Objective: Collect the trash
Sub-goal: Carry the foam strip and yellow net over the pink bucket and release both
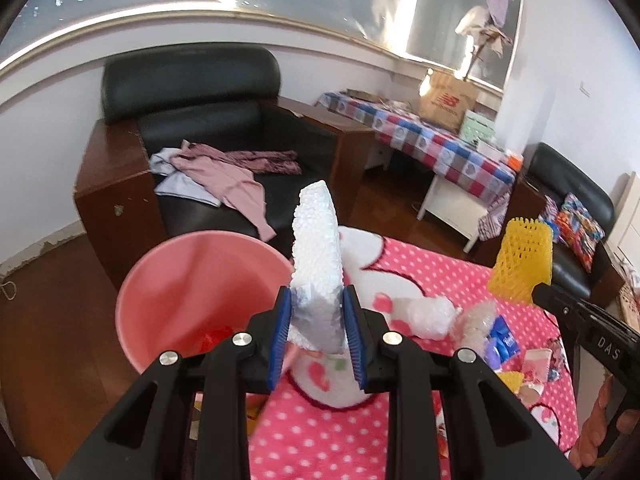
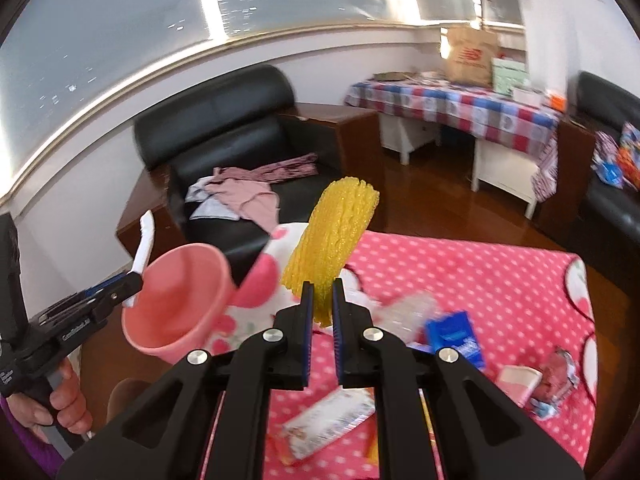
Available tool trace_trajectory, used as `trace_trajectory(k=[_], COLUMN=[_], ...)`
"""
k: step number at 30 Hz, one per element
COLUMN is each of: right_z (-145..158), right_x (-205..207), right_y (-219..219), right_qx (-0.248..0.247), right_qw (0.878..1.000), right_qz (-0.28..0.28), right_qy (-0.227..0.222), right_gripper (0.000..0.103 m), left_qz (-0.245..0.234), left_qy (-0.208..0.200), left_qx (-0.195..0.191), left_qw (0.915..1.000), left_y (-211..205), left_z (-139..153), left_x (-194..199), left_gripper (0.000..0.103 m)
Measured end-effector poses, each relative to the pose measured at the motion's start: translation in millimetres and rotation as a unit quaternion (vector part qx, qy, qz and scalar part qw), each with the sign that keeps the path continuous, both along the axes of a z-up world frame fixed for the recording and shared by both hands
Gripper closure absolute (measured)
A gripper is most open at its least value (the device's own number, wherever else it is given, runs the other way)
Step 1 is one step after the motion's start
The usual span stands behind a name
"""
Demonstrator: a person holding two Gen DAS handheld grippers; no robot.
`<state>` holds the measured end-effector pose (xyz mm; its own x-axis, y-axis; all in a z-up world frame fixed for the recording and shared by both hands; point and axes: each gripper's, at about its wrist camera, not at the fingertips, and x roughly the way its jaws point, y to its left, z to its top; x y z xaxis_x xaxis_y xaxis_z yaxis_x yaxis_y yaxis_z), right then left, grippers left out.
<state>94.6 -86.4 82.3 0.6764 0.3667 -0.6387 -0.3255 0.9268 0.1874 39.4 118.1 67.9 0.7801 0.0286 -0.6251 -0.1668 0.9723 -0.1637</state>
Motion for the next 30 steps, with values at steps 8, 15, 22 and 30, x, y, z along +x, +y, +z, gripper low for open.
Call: trace_trajectory(k=[8, 15, 22, 30], right_z=[9, 9, -5, -38], right_x=[0, 2, 5, 11], right_y=[66, 119, 169, 211], right_qx=[-0.007, -0.015, -0.032, -0.075], right_qw=[0.997, 0.993, 0.988, 0.981], right_qz=[0.073, 0.118, 0.153, 0.175], right_qy=[-0.012, -0.008, 0.01, 0.045], right_gripper=[0.094, 0.094, 0.094, 0.094], left_qz=[0.054, 0.09, 0.121, 0.122], left_qy=[-0.001, 0.005, 0.028, 0.065], left_qx=[0.0, 0.005, -0.002, -0.017], left_qw=[0.9986, 0.9959, 0.9922, 0.9903], left_y=[42, 78, 116, 135], left_z=[3, -5, -21, -45], left_x=[-14, -25, -31, -17], left_gripper=[0.077, 0.077, 0.077, 0.077])
